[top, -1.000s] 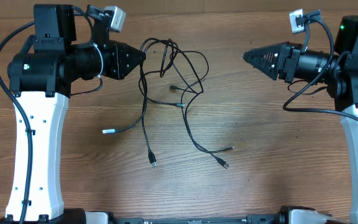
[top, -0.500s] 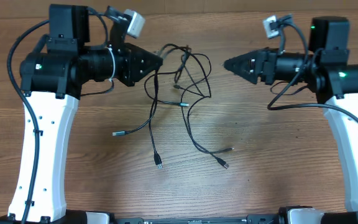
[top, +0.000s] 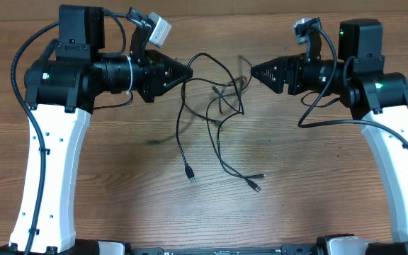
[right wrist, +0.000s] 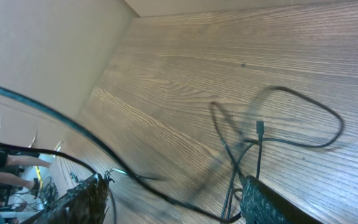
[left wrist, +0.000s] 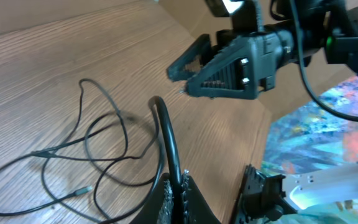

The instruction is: Untangle cables

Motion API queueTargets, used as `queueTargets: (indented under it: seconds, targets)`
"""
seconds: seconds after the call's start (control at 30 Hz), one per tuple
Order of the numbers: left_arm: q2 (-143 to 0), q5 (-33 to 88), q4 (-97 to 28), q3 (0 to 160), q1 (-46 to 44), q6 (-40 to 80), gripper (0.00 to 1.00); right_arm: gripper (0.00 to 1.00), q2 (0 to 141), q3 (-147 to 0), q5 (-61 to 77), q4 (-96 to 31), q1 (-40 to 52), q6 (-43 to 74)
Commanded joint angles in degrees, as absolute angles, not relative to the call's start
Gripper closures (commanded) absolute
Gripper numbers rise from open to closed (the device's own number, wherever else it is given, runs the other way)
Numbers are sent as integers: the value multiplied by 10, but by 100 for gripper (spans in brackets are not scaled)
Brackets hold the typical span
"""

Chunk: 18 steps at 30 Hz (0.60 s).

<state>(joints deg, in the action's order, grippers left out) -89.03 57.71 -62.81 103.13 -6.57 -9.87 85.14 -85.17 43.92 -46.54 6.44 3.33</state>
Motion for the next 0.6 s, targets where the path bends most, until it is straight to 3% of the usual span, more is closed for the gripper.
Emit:
queueTargets:
  seconds: [0.0,0.57]
  targets:
    - [-881,611,-627,1040,-68,-118,96,33,853,-858,420,-463,71,29]
    - [-881,605,-608,1040,-67,-116,96,33,853,-858,408,-480,71,-3]
